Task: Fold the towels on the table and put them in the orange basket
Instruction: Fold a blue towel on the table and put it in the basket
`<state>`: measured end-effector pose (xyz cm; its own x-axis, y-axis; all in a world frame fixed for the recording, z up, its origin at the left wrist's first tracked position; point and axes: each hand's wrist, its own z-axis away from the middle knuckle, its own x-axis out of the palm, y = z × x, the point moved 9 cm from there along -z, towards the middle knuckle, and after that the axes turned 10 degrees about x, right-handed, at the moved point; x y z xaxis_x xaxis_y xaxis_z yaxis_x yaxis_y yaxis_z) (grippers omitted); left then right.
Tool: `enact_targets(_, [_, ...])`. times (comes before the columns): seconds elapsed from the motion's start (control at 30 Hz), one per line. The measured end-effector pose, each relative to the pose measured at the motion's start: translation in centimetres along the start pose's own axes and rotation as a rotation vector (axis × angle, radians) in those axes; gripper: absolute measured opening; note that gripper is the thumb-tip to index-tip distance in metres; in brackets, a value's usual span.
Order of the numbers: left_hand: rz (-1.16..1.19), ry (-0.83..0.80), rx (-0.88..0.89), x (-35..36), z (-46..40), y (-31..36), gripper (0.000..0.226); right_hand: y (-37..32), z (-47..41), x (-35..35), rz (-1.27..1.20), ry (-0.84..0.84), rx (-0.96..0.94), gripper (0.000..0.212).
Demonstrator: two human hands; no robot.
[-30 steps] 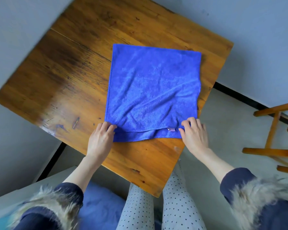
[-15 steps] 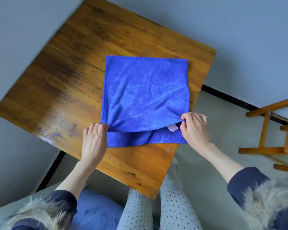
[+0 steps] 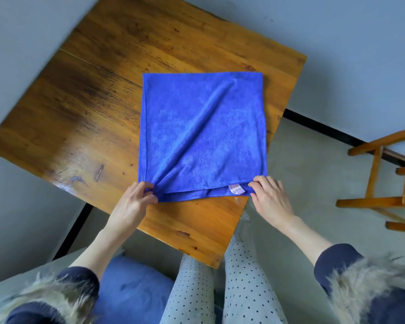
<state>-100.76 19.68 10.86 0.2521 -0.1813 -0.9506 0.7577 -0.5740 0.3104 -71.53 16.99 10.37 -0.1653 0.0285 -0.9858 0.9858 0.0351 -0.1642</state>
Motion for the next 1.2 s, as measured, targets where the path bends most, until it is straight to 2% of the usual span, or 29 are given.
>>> enact_targets(0.13, [-0.029,-0.058,0.030,1.6,1.3,0.3,0.017,0.0,1.0,1.0,0.086,-0.029,0.034,0.037])
enact_targets(0.23, [-0.088,-0.061,0.010,2.1,2.1,0.0,0.049,0.1,1.3,1.6,0.153,-0.034,0.034,0.045])
enact_targets(0.27, [-0.108,-0.047,0.006,2.1,2.1,-0.1,0.047,0.2,1.4,1.7,0.166,-0.025,0.030,0.046])
enact_targets(0.37, [-0.153,-0.007,-0.041,2.1,2.0,0.1,0.027,0.2,1.4,1.7,0.165,0.030,0.030,0.041])
enact_targets(0.47, [-0.149,0.048,-0.086,1.7,1.3,0.1,0.022,0.2,0.9,1.7,0.153,0.064,0.050,0.034])
enact_targets(0.77, [-0.045,0.169,-0.127,-2.3,-0.2,-0.2,0.032,0.8,-0.7,-0.1,0.132,0.079,-0.013,0.024])
enact_targets(0.93, [-0.092,0.267,-0.118,-6.4,-1.8,0.2,0.035,0.1,-2.5,-3.7,0.088,0.159,-0.063,0.015])
enact_targets(1.07, [-0.174,0.354,-0.124,-12.1,-4.1,0.4,0.012,0.1,-5.3,-9.7,-0.039,0.285,-0.056,0.010])
enact_targets(1.1, [-0.177,0.370,-0.116,-13.9,-4.9,0.5,0.013,0.0,-6.3,-11.5,-0.047,0.326,-0.066,0.004])
enact_targets(1.2, [-0.216,0.403,-0.093,-19.4,-6.9,0.9,0.035,-0.2,-9.2,-17.3,-0.065,0.392,-0.072,0.022])
